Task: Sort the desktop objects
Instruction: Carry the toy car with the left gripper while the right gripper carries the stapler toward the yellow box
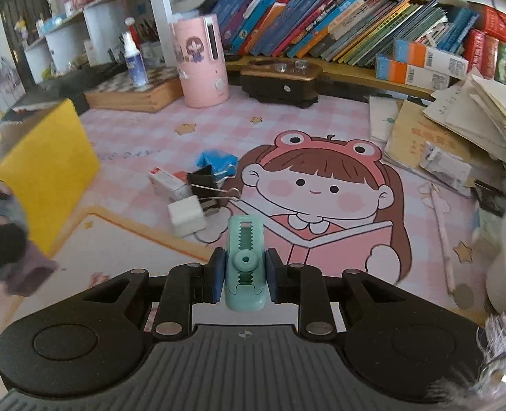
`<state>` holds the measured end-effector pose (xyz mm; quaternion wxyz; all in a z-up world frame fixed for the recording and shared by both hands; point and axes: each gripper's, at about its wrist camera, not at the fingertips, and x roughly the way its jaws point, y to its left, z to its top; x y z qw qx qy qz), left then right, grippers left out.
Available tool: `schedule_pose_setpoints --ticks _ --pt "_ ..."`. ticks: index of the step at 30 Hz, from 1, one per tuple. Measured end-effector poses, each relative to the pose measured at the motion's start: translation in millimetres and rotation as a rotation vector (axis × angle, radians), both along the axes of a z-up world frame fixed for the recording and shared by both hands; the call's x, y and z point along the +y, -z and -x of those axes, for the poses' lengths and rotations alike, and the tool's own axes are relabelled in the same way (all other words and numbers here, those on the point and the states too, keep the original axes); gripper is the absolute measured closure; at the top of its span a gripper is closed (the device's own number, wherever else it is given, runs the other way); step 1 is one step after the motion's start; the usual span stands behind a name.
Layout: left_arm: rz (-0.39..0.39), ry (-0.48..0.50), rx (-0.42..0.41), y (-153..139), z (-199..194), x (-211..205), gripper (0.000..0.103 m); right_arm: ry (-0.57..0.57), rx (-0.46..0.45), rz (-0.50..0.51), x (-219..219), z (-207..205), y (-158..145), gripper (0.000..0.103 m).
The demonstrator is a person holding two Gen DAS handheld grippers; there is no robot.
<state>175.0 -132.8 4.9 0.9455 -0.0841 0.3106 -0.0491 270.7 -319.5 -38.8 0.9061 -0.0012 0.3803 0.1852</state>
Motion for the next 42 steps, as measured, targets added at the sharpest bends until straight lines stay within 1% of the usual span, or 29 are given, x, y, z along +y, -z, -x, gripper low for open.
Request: schedule_pose_setpoints --ticks 6,12,22,25,27,34,42 --pt "0.034 0.012 -0.014 -3.2 16.0 9.0 0.041 -0.027 -0.006 -0.069 1.6 31.6 -25.1 0.08" --pt "0.051 0.015 -0.026 -6.8 34.2 23.7 0.041 -0.065 -0.01 -0.084 15.9 64.8 -39.0 0.08" --pt "0.071 0.029 -0.016 -0.4 66.9 55.6 0.041 -0.077 0.007 -0.057 48.7 109.2 -39.3 0.08" --pt "0.099 0.019 0.006 4.1 78.7 70.4 0.041 -0.073 0.028 -0.052 59.7 120.9 -37.4 0.08" --pt "0.101 0.018 0.017 6.3 87.9 78.8 0.041 -0.073 0.047 -0.047 67.8 130.1 -35.7 0.08" --pt "0.127 0.018 0.047 13.0 117.3 105.9 0.041 -0.073 0.071 -0.026 92.3 164.6 -32.9 0.08" --pt "0.136 0.043 0.071 19.7 145.6 126.9 0.041 -0.058 0.098 -0.017 114.0 206.1 -25.5 0.08"
